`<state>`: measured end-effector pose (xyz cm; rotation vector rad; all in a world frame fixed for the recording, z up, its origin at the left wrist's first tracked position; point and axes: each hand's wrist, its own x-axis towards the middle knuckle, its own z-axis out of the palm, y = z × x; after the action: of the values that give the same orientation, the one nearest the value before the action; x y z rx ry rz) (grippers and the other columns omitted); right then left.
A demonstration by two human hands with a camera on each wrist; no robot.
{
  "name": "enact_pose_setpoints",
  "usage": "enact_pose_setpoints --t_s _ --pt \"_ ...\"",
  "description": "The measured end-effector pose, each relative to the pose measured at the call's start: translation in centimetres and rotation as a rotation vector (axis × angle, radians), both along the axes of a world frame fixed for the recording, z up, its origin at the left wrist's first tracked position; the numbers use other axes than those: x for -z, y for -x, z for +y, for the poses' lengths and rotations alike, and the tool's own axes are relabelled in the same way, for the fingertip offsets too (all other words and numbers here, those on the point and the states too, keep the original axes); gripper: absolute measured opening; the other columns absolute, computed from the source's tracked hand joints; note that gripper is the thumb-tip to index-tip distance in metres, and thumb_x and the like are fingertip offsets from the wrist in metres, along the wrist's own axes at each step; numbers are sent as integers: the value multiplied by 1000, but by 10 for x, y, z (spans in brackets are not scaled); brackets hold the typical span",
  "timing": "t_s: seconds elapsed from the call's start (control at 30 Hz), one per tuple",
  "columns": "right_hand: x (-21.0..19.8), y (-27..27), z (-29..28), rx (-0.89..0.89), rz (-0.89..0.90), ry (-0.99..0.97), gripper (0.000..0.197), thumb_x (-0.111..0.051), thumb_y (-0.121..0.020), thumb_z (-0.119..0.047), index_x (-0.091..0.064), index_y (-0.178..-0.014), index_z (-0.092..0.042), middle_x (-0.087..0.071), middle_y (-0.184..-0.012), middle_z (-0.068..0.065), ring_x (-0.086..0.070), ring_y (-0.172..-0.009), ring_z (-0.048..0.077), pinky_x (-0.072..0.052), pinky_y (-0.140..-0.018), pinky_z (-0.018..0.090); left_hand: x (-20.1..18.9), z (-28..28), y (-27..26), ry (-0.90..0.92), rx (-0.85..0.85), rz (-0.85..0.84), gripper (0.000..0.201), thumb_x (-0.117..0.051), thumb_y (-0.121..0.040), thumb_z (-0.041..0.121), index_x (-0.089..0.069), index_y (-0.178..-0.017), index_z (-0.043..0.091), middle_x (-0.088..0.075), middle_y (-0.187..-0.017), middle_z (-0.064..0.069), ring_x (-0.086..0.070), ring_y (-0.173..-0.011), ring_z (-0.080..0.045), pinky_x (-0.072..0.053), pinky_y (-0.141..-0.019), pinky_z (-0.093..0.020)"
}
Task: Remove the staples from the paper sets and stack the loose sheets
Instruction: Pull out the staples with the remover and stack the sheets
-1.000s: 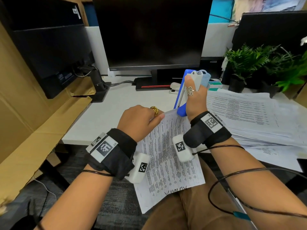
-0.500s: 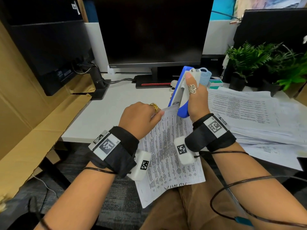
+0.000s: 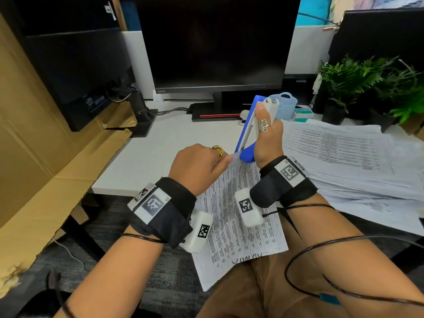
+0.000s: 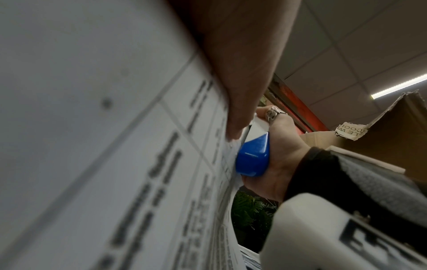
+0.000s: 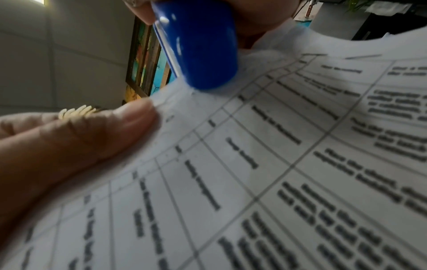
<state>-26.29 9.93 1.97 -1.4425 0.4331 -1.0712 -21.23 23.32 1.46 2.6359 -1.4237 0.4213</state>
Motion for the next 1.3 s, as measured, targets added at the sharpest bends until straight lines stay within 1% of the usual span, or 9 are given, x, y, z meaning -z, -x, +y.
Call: enact_pose_setpoints --t_s 0.2,0.33,0.47,0.57,0.67,0.77,0.9,1.1,1.3 --pt "-3 1 2 -79 11 -82 28 -49 -76 -52 -43 -70 -25 -41 -70 2 -44 -73 24 -42 -71 35 10 -1 -10 79 20 20 53 -33 -97 48 -62 -77 10 -44 -56 0 -42 -54 -14 -32 -53 -26" --pt "-3 3 -8 -63 -43 -165 40 -60 -68 -65 -47 -71 -28 -45 -74 4 -46 -79 26 -45 -80 44 13 5 -18 146 20 44 51 -36 -96 49 -59 -69 12 -57 -64 -5 -43 -54 -15 -30 -52 -27" --pt "-5 2 -15 -82 -36 -231 59 -65 -48 -80 -49 -74 -30 -45 -79 5 -46 -82 26 -47 -85 47 9 10 -18 155 24 120 45 -38 -95 48 -42 -60 21 -36 -51 3 -35 -50 -10 -29 -52 -27" --pt "-9 3 -14 -84 -5 -232 47 -56 -59 -70 -46 -74 -27 -45 -73 1 -47 -81 26 -47 -84 48 9 13 -22 162 52 147 45 -37 -96 47 -38 -55 26 -34 -51 3 -33 -49 -8 -25 -48 -22" --pt "-9 5 -18 -74 49 -273 43 -49 -67 -65 -49 -76 -23 -49 -73 1 -53 -81 26 -49 -90 51 15 17 -31 192 115 199 48 -31 -95 48 -64 -78 17 -46 -55 0 -42 -52 -10 -28 -49 -26" --pt "-8 5 -24 -96 36 -320 52 -48 -68 -66 -59 -96 -22 -55 -82 3 -57 -83 21 -49 -93 52 23 20 -41 253 157 311 60 -27 -91 57 -56 -64 12 -56 -63 -8 -47 -53 -16 -32 -51 -28" --pt "-7 3 -30 -102 -2 -381 30 -47 -88 -57 -54 -88 -28 -54 -80 2 -58 -82 20 -49 -94 51 28 22 -49 307 217 440 70 -28 -87 66 -53 -66 3 -49 -58 -4 -51 -54 -18 -42 -57 -36" --pt "-9 -2 -32 -133 61 -366 52 -47 -77 -67 -51 -109 -26 -56 -101 9 -60 -98 27 -49 -95 50 27 21 -45 322 235 505 56 -32 -90 57 -54 -68 10 -53 -60 -9 -52 -56 -19 -44 -59 -40" --pt "-6 -5 -36 -117 45 -346 28 -42 -93 -53 -45 -78 -29 -49 -77 -2 -53 -78 17 -47 -95 49 26 19 -45 298 221 470 61 -28 -88 62 -58 -70 12 -57 -63 -13 -55 -59 -22 -45 -60 -40"
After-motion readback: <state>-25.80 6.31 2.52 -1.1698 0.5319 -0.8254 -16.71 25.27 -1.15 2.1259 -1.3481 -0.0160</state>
